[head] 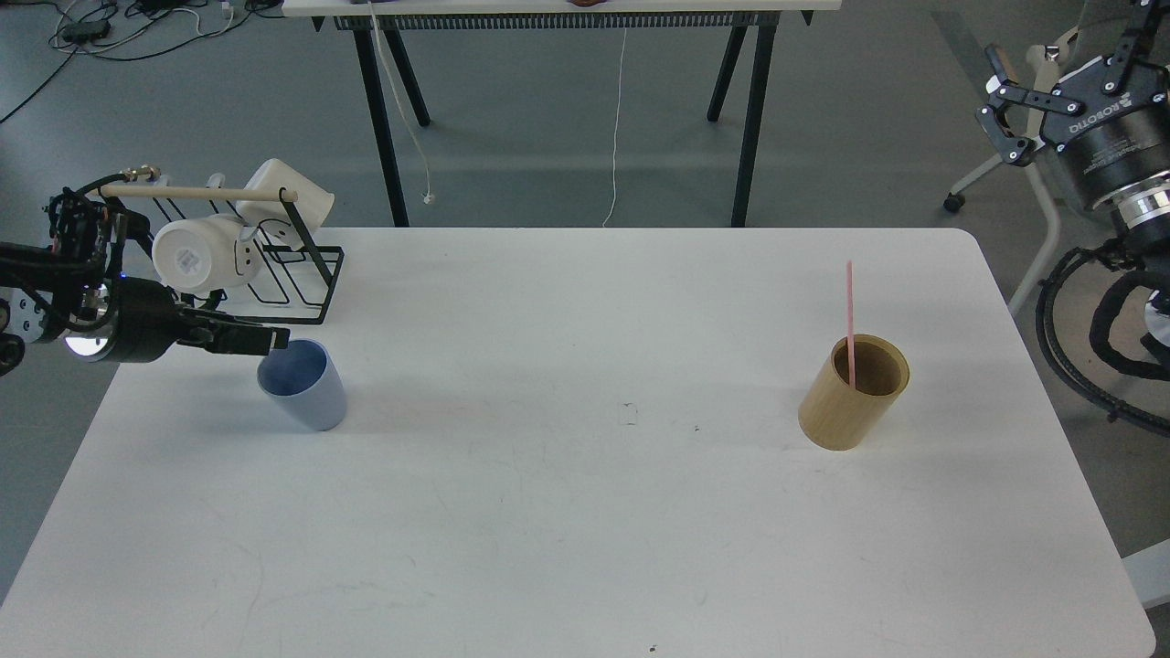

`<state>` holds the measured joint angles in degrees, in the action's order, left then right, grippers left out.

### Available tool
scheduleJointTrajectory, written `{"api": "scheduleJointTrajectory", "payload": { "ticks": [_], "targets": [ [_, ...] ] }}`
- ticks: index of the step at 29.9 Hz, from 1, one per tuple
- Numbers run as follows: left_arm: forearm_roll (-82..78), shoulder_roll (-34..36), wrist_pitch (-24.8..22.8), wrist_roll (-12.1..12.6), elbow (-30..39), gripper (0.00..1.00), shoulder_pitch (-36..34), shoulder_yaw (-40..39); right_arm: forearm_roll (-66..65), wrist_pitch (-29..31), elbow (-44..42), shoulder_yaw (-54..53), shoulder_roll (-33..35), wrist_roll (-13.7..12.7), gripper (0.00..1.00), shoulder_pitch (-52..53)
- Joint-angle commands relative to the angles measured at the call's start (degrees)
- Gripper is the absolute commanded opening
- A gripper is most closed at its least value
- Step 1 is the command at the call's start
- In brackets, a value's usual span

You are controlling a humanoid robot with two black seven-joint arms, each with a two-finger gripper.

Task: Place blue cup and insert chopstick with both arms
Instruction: 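Lower the left gripper toward the blue cup, then grasp the blue cup with the left gripper and lift it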

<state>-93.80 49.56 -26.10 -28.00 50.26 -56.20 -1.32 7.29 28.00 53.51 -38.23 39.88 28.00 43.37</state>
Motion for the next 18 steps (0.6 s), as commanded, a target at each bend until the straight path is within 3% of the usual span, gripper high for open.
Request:
{"api": "scheduleJointTrajectory", "payload": {
  "ticks": [1, 10, 18],
  "targets": [
    [-0.1, -1.4, 0.0, 0.0, -1.4, 0.99, 1.1, 0.0, 0.0, 0.0, -0.1, 0.0, 0.6, 0.0, 0.99, -0.3],
    [-0.1, -5.5, 0.3, 0.0, -6.3, 0.95, 2.1, -0.1, 0.0, 0.0, 0.0, 0.0, 0.7, 0.0, 0.99, -1.0],
    [0.0, -8.6, 0.3, 0.0, -11.9, 0.72, 3.3, 0.0, 0.1, 0.0, 0.1, -0.1, 1.5, 0.0, 0.99, -1.1]
  ]
}}
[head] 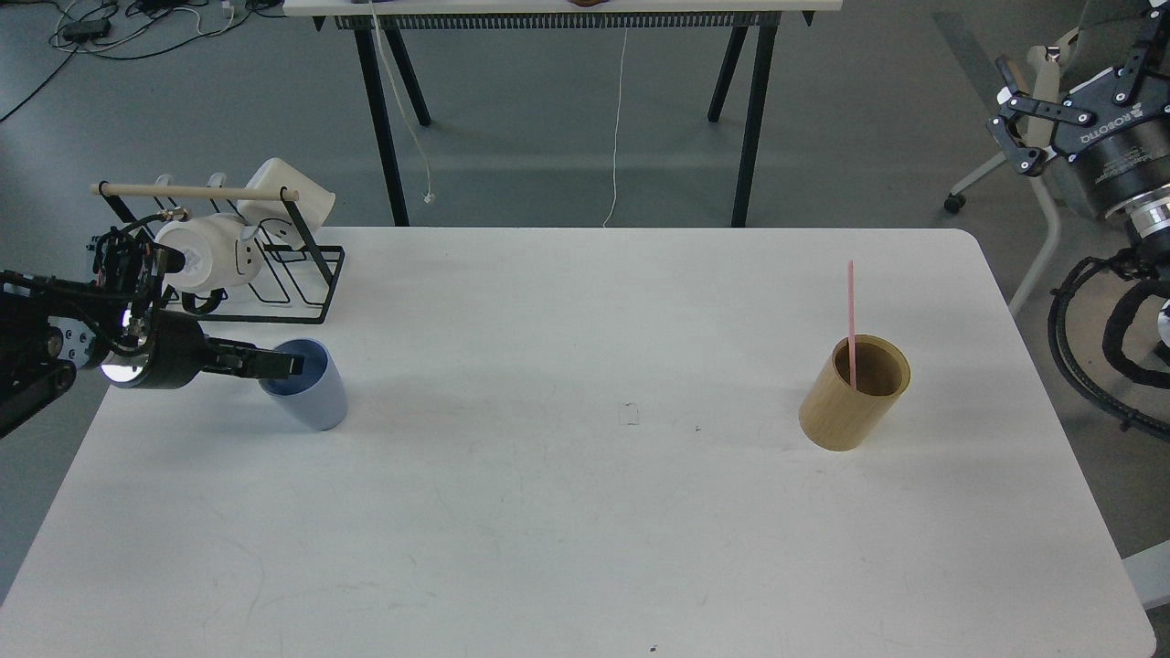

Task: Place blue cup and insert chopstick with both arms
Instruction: 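Grasp the blue cup with the left gripper and lift it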

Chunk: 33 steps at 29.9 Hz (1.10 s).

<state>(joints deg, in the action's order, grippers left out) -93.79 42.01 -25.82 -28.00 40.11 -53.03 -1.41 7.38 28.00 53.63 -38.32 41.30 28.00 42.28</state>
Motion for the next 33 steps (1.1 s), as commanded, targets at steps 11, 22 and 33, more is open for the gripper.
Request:
{"api": "scheduleJointTrajectory", "payload": {
  "ticks": [11, 22, 33],
  "targets": [
    [-3.4, -1.2, 3.7, 0.0, -2.9, 0.28, 2.6, 0.1, 0.0, 0.0, 0.1, 0.0, 0.5, 0.0, 0.99, -0.4],
    [-4.7, 0.2, 5.3, 0.0, -1.5, 0.0, 2.1, -0.9, 0.1, 0.0, 0.2, -0.1, 0.5, 0.0, 0.99, -0.9],
    [-4.4, 10.6, -2.2, 0.0, 22.3, 0.0, -5.4, -5.6, 0.1, 0.0, -0.9, -0.9, 1.7, 0.0, 0.99, -1.3]
  ]
}}
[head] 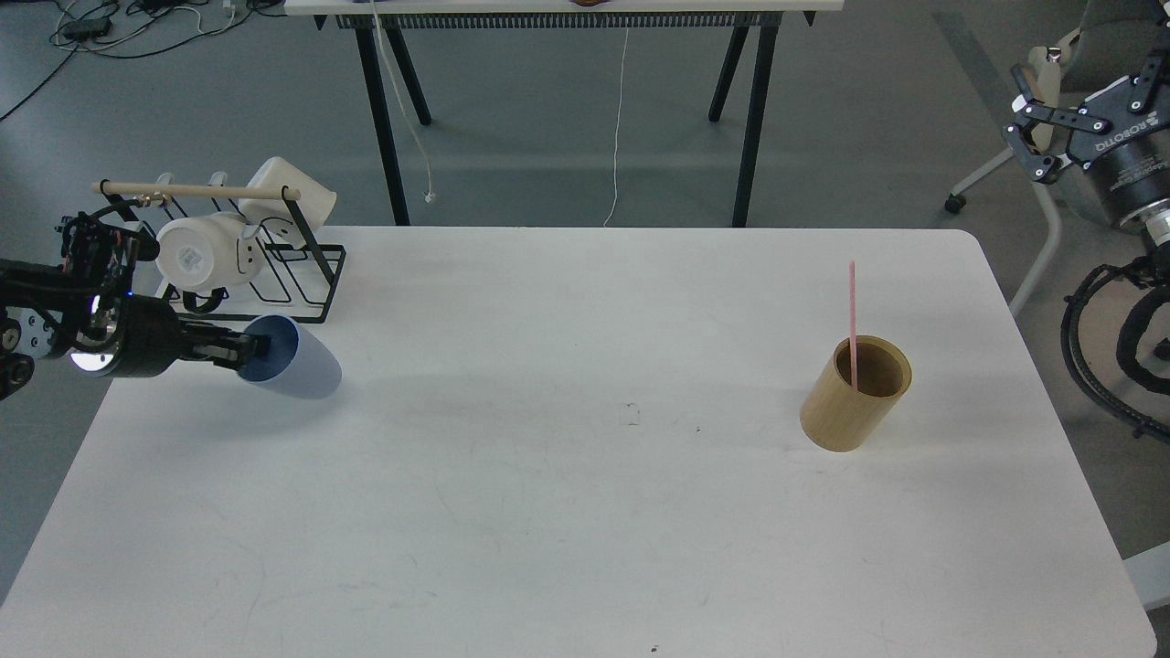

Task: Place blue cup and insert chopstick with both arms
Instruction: 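Grasp the blue cup with the left gripper and lift it, then carry the blue cup to table center and set it down, release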

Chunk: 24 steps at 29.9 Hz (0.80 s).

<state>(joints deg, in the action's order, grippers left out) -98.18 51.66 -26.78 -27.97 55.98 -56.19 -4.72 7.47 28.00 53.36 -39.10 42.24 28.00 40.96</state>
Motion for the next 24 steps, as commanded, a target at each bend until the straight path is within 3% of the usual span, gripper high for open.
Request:
{"api": "scheduleJointTrajectory", "payload": {
  "ticks": [1, 5, 8, 17, 24],
  "targets": [
    [0.0, 0.8, -1.2, 0.0, 8.0, 0.0, -3.0, -3.1, 0.0, 0.0, -1.0, -0.2, 0.9, 0.0, 0.99, 0.0],
    [0.2, -4.2, -1.2, 0.0, 13.4, 0.0, -9.7, -4.2, -0.1, 0.0, -2.7, -0.3, 1.7, 0.0, 0.99, 0.0],
    [-0.4, -10.8, -1.2, 0.0, 12.7, 0.0, -13.9, -3.1, -0.1, 0.0, -4.5, -0.5, 2.1, 0.0, 0.99, 0.1],
    [-9.2, -37.5, -1.2, 0.0, -4.8, 0.0, -18.8, 15.4, -0.1, 0.0, -7.9, -1.6, 2.1, 0.0, 0.99, 0.3],
    [-9.6, -47.3, -1.2, 0.0, -10.2, 0.0, -19.2, 20.1, 0.0, 0.0, -7.9, -1.7, 2.9, 0.0, 0.99, 0.1]
  ]
}}
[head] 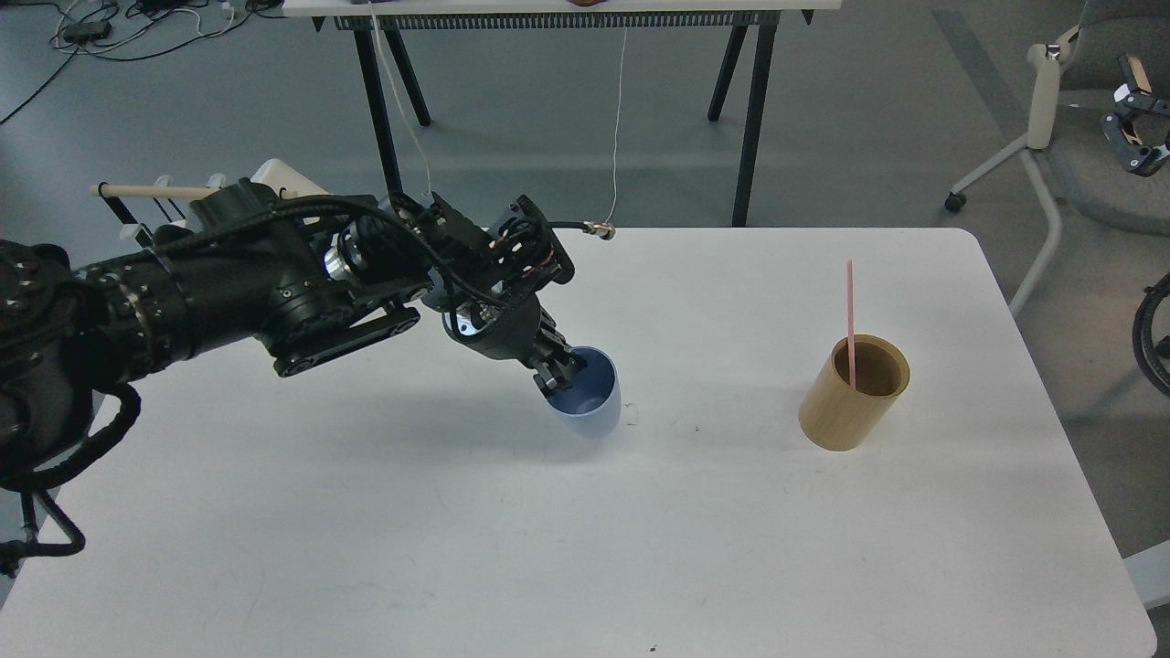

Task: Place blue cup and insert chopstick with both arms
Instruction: 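Carry the blue cup to table center and set it down, release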

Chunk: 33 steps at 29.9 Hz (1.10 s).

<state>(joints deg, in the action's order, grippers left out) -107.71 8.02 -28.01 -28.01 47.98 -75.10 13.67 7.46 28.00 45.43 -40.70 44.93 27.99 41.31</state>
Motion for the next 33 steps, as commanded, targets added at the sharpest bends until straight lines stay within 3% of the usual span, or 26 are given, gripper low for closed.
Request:
{"api": "scheduleJointTrajectory", "payload": {
  "ticks": [1, 4, 11, 28, 33],
  "targets": [
    [0.0, -4.8, 0.0, 0.0, -3.1, 0.0, -0.4, 1.9, 0.0, 0.0, 0.0, -0.1, 0.5, 0.0, 0.99, -0.3],
    [0.0, -8.0, 0.0, 0.0, -5.6, 0.0, -0.4, 2.3, 0.0, 0.0, 0.0, -0.1, 0.8, 0.0, 0.99, -0.6],
    [-0.1, -8.0, 0.0, 0.0, -12.5, 0.03, 0.0, 6.5, 0.1, 0.0, 0.1, -0.1, 1.5, 0.0, 0.99, -0.9],
    [0.5, -8.0, 0.0, 0.0, -12.5, 0.1, 0.4, 5.6, 0.1, 0.0, 0.2, -0.2, 1.4, 0.0, 0.99, -1.0],
    [0.6, -8.0, 0.0, 0.0, -12.5, 0.17, 0.5, 5.5, 0.1, 0.0, 0.2, -0.2, 1.4, 0.0, 0.99, -1.0]
  ]
}}
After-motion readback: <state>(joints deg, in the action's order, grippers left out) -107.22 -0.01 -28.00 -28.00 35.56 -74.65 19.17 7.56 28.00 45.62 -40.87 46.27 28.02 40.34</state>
